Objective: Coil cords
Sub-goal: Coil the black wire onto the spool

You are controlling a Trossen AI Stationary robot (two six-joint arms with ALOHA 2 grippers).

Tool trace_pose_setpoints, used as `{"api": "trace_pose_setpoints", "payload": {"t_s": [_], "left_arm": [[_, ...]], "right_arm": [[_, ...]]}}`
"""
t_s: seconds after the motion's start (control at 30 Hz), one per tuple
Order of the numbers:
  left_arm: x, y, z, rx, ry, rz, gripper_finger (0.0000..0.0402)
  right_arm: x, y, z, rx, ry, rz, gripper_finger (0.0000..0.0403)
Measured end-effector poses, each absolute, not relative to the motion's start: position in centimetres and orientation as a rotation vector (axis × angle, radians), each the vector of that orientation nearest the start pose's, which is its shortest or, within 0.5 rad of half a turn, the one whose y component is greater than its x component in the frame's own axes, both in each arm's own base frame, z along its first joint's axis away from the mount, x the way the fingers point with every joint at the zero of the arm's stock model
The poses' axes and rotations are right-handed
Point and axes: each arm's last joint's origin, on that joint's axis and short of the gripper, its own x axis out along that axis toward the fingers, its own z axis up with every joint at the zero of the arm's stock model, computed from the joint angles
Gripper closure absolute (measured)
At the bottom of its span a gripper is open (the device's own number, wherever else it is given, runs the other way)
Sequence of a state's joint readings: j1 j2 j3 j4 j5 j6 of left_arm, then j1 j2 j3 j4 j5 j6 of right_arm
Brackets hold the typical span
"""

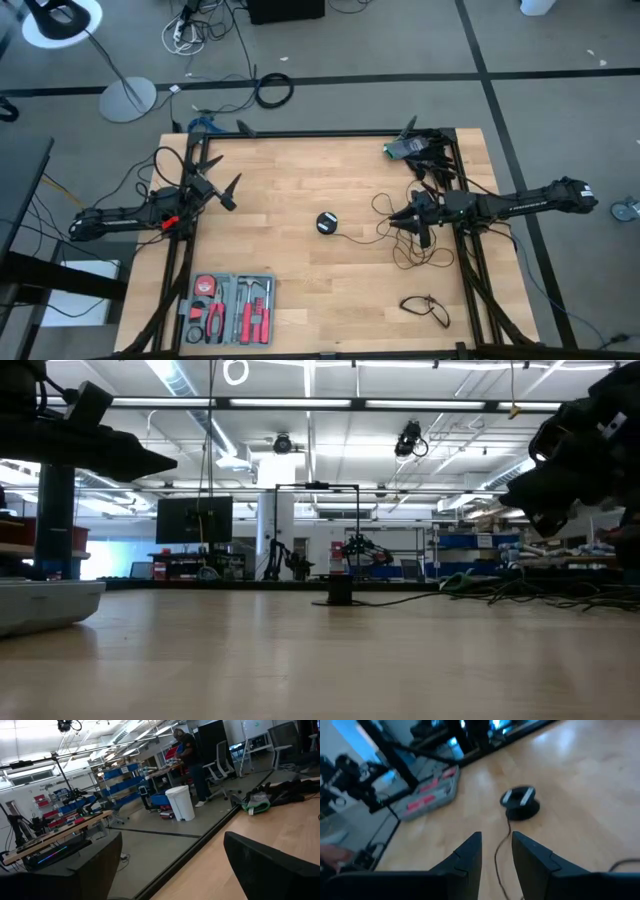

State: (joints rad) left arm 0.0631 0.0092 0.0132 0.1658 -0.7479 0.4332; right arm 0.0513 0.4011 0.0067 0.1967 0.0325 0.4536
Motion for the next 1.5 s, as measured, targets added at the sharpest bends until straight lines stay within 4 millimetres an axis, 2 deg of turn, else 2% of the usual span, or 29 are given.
{"api": "trace_pose_setpoints", "payload": {"t_s": [0.13,0.27,0.37,0.5,0.63,0.73,0.8,0.93,1.07,1.2,1.33,1.5], "left_arm": [[8.7,2.5,18.2,0.350,0.013,0.830,0.0046],[8.7,2.5,18.2,0.350,0.014,0.830,0.0046],[8.7,2.5,18.2,0.350,0.014,0.830,0.0046],[8.7,2.5,18.2,0.350,0.014,0.830,0.0046],[8.7,2.5,18.2,0.350,0.014,0.830,0.0046],[8.7,2.5,18.2,0.350,0.014,0.830,0.0046],[8.7,2.5,18.2,0.350,0.015,0.830,0.0046],[8.7,2.5,18.2,0.350,0.014,0.830,0.0046],[8.7,2.5,18.2,0.350,0.014,0.830,0.0046],[8.7,2.5,18.2,0.350,0.014,0.830,0.0046],[8.7,2.5,18.2,0.350,0.015,0.830,0.0046],[8.7,2.5,18.2,0.350,0.015,0.830,0.0046]], "right_arm": [[12.2,0.2,15.9,0.410,0.110,-0.127,0.0302],[13.0,0.1,19.3,0.331,0.052,-0.166,0.0324],[14.1,0.2,21.4,0.262,0.123,-0.199,0.0347],[16.7,0.3,23.5,0.203,0.282,-0.249,0.0374],[20.2,0.4,24.4,0.176,0.445,-0.273,0.0383],[22.7,0.0,24.9,0.245,0.504,-0.327,0.0381],[24.1,-0.7,24.7,0.318,0.567,-0.384,0.0376],[26.4,-2.5,23.8,0.485,0.703,-0.353,0.0360],[28.3,-4.3,21.1,0.656,0.789,-0.274,0.0336],[29.7,-5.4,17.5,0.764,0.898,-0.258,0.0302],[31.4,-5.8,15.3,0.804,0.860,-0.229,0.0258],[32.9,-6.0,13.8,0.860,0.787,-0.219,0.0206]]}}
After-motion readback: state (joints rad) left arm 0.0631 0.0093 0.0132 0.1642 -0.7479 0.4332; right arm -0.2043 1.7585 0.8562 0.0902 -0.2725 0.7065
